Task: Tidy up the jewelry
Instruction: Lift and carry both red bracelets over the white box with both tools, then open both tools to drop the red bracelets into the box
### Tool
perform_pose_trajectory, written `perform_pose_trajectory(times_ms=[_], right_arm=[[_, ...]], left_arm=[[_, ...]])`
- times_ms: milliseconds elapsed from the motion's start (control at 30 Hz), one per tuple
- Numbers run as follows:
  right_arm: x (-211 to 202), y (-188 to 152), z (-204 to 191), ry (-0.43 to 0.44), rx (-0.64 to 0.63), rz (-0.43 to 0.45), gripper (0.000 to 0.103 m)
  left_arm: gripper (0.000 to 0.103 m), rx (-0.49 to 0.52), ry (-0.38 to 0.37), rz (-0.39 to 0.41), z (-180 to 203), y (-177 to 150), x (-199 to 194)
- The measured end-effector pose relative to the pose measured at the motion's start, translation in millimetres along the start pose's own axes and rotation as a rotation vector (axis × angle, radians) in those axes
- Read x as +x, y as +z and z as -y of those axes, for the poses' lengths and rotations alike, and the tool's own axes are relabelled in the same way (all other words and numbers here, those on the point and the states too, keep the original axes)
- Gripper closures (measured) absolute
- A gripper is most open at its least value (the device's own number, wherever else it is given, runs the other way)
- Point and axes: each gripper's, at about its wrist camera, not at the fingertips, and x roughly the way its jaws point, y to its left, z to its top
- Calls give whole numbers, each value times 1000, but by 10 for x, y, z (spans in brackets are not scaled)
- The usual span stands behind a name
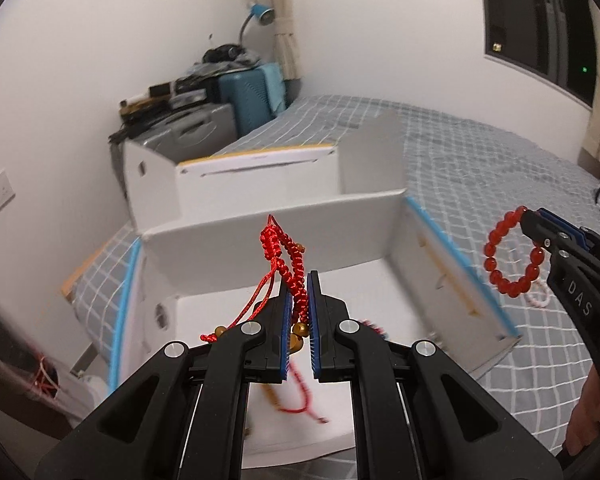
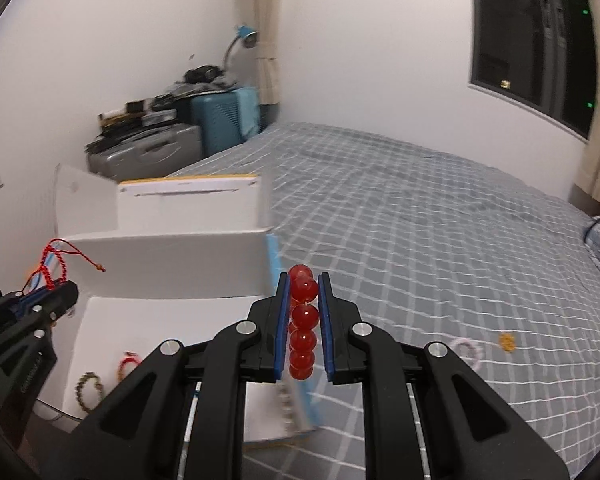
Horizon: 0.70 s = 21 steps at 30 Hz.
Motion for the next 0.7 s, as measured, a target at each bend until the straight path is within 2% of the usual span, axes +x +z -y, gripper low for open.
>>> perform_pose_trajectory(times_ms=[333, 533, 700], right_arm=[[388, -217, -643, 85, -45, -95, 90], [619, -309, -756, 89, -58, -190, 90], [747, -399, -762, 80, -64, -250, 90]], left_arm=[[96, -23, 32, -132, -380, -209, 348], [96, -25, 50, -197, -435, -323, 515], [96, -22, 40, -213, -421, -355, 564]])
